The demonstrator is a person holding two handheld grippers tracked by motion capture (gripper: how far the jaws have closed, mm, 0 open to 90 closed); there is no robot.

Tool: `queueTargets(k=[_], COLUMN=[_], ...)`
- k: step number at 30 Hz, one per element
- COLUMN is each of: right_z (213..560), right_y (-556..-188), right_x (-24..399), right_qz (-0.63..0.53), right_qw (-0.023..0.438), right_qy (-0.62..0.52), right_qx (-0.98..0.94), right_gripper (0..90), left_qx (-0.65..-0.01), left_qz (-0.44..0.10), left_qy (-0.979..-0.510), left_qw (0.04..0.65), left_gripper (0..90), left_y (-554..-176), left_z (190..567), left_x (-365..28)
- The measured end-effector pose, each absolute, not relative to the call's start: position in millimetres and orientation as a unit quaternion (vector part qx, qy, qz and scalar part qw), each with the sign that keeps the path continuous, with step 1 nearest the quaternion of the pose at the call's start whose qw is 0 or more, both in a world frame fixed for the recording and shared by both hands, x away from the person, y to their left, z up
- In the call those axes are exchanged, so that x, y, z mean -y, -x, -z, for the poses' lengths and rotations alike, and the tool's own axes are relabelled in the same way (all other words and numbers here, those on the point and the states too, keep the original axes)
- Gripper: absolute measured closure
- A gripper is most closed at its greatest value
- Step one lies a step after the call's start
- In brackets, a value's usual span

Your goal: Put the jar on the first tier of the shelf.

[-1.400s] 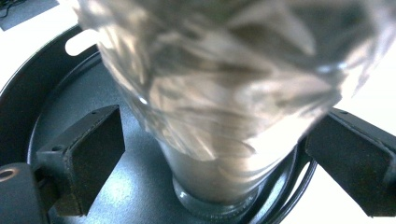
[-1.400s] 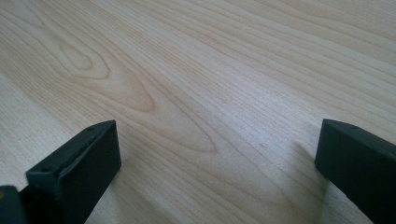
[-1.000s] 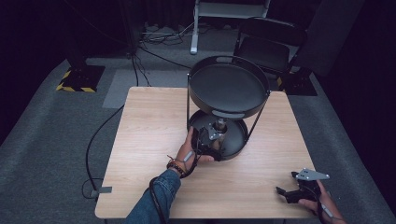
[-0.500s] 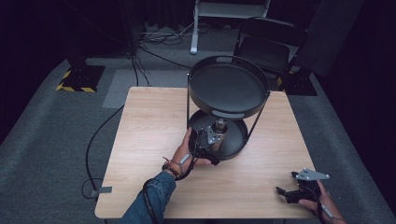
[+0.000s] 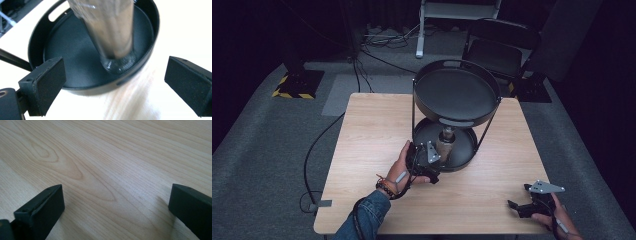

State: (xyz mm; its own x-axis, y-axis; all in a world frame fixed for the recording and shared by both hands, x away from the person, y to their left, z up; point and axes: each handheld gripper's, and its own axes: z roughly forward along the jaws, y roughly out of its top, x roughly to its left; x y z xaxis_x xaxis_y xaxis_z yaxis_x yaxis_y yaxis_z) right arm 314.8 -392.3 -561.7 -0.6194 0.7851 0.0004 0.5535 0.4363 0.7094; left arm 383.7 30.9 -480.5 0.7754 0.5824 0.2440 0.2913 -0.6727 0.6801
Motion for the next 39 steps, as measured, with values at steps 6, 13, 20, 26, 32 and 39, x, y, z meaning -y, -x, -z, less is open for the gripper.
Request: queueTargets(k=[6,13,20,26,32,39], right_z=[561.7,561.7,561.7,561.7,561.7,561.7], right_y=[-314.9,-315.2,-315.2,-315.3,-315.2,-315.3], right_x=[392.3,392.4,392.5,392.5,392.5,392.5], right_qz=[-0.346,-0.346,-0.346,-0.346,-0.346,-0.346], right_qw=[0.167,0.167,0.167,0.167,0.167,0.167], right_qy=[-0.403,-0.402,-0.401,-0.401,-0.402,-0.401], right_qx=[-0.831,-0.831,-0.831,-0.831,-0.831,-0.831], right_gripper=[0.0,0.0,0.0,0.0,0.0,0.0], left_qx=[-0.241,-0.24,-0.235,-0.238,-0.249,-0.267], left_qz=[-0.238,-0.249,-0.257,-0.251,-0.251,-0.241], left_qy=[-0.889,-0.892,-0.899,-0.904,-0.901,-0.899], left_qw=[0.308,0.292,0.266,0.251,0.251,0.25], left_gripper=[2.9,2.9,2.9,2.9,2.9,2.9], left_y=[-372.7,-361.7,-349.6,-341.6,-333.8,-326.9], left_z=[484.0,490.0,503.0,513.0,515.5,524.9], left_x=[-40.2,-52.7,-63.1,-75.3,-90.9,-103.7])
